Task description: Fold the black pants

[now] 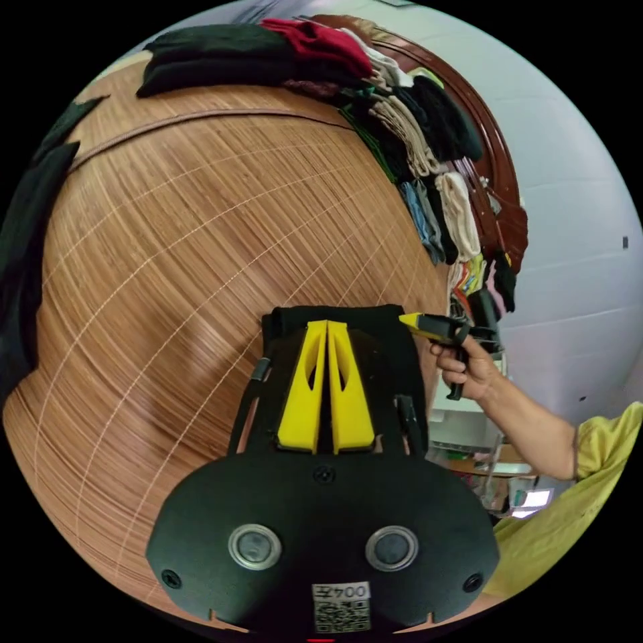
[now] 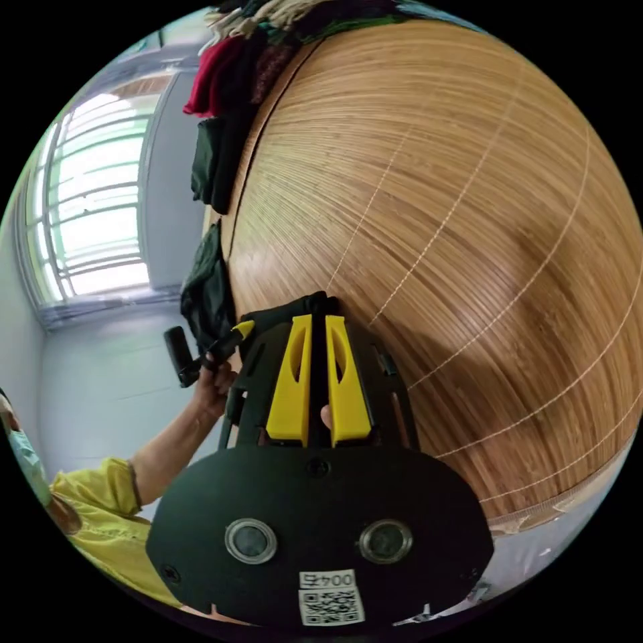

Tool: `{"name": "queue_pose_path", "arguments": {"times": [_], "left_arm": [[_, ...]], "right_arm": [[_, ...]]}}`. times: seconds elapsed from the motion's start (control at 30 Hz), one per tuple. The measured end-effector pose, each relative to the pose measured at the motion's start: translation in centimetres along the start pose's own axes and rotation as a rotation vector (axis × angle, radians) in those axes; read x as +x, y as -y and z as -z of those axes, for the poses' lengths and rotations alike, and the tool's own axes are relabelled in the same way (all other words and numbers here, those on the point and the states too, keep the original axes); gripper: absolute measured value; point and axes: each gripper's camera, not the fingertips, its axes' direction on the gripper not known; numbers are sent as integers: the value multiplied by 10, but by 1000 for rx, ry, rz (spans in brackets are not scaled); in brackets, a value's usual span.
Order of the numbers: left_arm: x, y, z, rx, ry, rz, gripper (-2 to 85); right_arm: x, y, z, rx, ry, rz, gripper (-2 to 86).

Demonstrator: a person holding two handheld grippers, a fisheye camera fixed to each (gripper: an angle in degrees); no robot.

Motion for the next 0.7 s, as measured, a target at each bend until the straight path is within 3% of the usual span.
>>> {"name": "queue_pose_path", "arguments": {"times": [0.13, 0.2, 0.3, 0.4, 0.53, 0.7], "left_arm": [[-7, -8, 26, 130, -22, 47, 3], [-21, -7, 11, 32, 9, 73, 5], [-47, 2, 4, -14, -98, 160, 15], [-33, -1, 33, 32, -52, 35, 34], [-26, -63, 68, -46, -36, -132, 72], [-43, -175, 61, -159, -2, -154, 115]], "right_arm": [[-9, -29, 39, 86, -31, 37, 34], [-22, -44, 39, 66, -52, 125, 44], [-32, -63, 15, -66, -132, 186, 53], [-41, -96, 32, -16, -98, 222, 79], [-41, -165, 38, -92, -131, 269, 117], [-28, -241, 20, -83, -220, 325, 127]]}}
